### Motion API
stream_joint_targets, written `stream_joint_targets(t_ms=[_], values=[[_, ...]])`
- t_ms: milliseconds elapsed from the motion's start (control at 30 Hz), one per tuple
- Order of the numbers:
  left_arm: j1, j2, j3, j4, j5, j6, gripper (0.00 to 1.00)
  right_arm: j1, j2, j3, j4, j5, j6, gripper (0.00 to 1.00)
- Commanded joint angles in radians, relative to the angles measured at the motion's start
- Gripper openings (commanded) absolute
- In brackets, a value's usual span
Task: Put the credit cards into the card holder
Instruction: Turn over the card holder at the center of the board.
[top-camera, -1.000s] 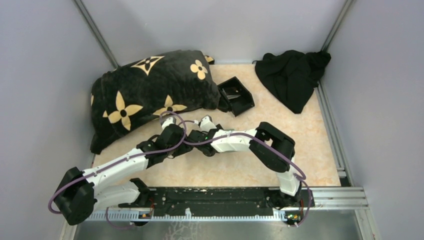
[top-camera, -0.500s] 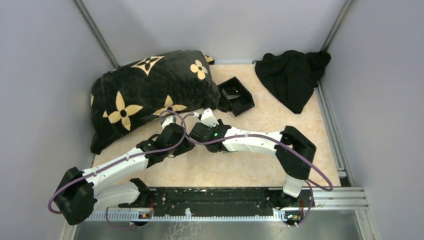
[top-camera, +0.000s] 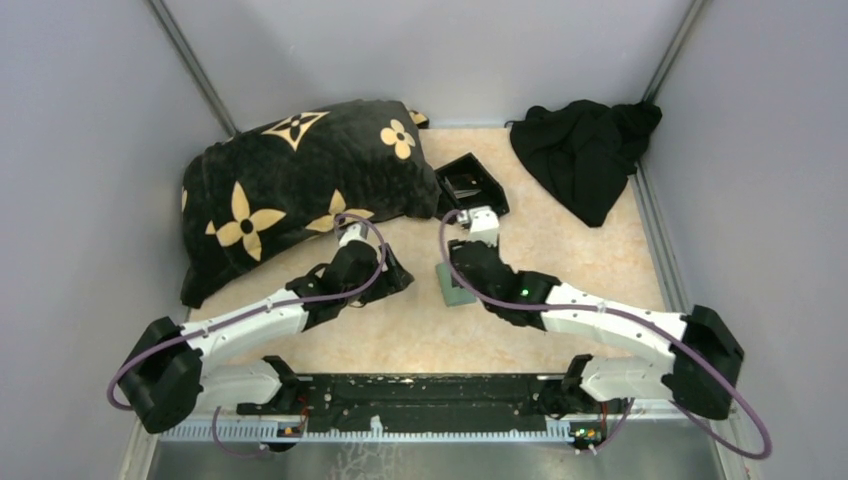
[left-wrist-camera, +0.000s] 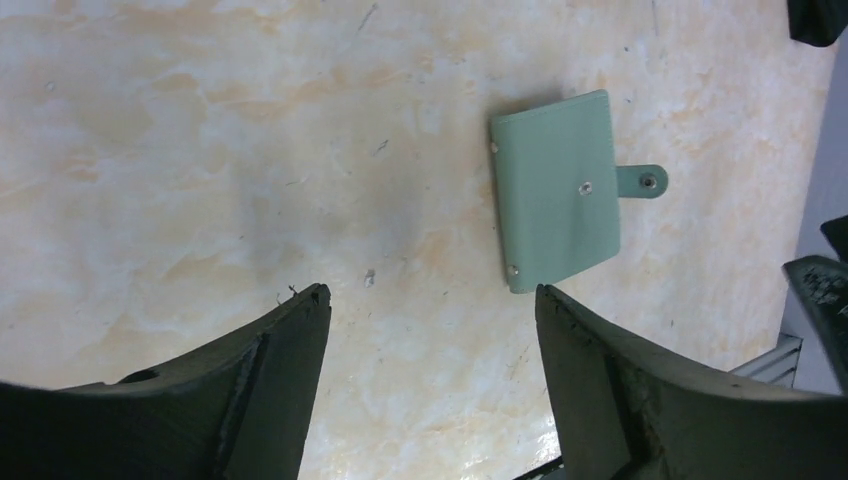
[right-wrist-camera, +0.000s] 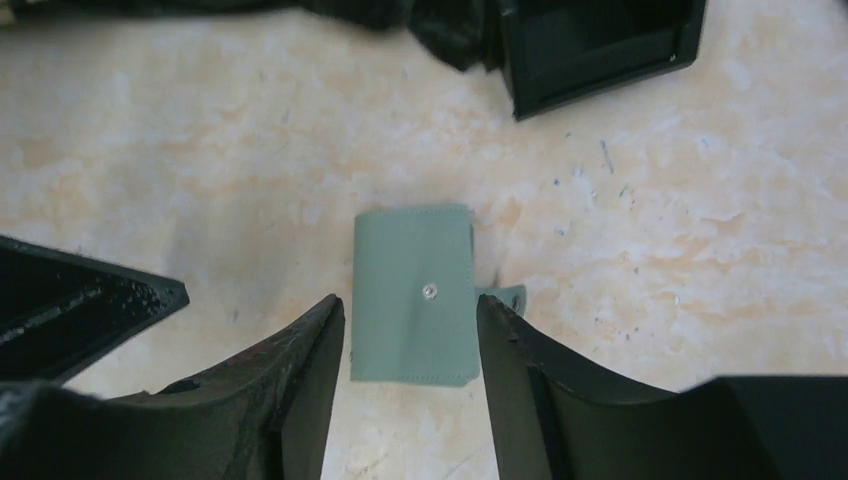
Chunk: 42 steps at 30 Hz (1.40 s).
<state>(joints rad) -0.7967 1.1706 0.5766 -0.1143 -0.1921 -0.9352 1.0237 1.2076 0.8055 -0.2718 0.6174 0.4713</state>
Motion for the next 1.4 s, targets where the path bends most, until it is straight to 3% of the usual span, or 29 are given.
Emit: stream_joint_targets(t_ms=[0, 100, 167, 367, 600, 700, 1367], values=[[-0.007, 0.026, 0.039, 0.149, 0.019, 0.064, 0.87, -0.073, -0.139, -0.111, 0.305, 0.013, -0.017, 0.53], [-0.006, 0.045, 0.027, 0.248, 0.048, 0.11, 0.99, -0.127, -0.162, -0.133, 0.313, 0.016, 0.011, 0.54], [-0.006, 0.066, 0.016, 0.321, 0.084, 0.138, 0.99, -0.131, -0.153, -0.132, 0.275, 0.057, 0.037, 0.6], [-0.007, 0.212, 0.064, 0.362, 0.164, 0.14, 0.98, -0.184, -0.106, -0.118, 0.171, 0.01, 0.046, 0.61], [-0.013, 0.323, 0.103, 0.382, 0.17, 0.133, 0.88, -0.23, -0.058, -0.121, 0.102, -0.072, 0.014, 0.35], [-0.013, 0.364, 0.124, 0.382, 0.174, 0.139, 0.84, -0.237, -0.024, -0.114, 0.089, -0.114, 0.001, 0.3], [-0.015, 0.491, 0.192, 0.364, 0.221, 0.139, 0.82, -0.329, 0.08, -0.126, 0.098, -0.317, -0.018, 0.26]])
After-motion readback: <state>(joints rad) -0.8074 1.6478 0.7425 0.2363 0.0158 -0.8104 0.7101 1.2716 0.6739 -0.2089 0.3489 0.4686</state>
